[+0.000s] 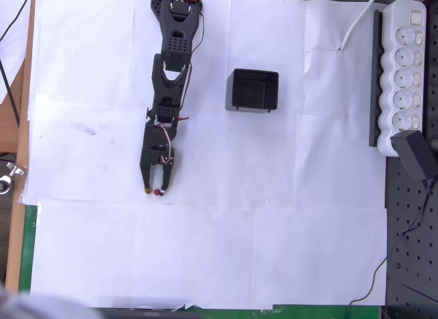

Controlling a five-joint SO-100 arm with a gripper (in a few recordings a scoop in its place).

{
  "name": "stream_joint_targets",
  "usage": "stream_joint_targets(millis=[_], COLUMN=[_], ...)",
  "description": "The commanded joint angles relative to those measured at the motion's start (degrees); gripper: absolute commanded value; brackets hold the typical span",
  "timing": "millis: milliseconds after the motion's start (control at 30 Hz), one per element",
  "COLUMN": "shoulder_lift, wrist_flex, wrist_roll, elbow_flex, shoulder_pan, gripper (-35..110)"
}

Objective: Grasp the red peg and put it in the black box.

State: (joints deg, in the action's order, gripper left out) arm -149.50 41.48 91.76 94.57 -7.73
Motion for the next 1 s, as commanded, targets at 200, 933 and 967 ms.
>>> stream_joint_targets(millis=[200, 933, 967], shoulder_lift=[3.4, 49.5, 51.2], wrist_flex=[-10.5, -110.7, -113.7], wrist_roll=[1.8, -23.6, -24.5], elbow_flex=[2.4, 19.9, 20.0], shoulder_pan=[-2.0, -3.3, -2.4], gripper=[0, 0, 0])
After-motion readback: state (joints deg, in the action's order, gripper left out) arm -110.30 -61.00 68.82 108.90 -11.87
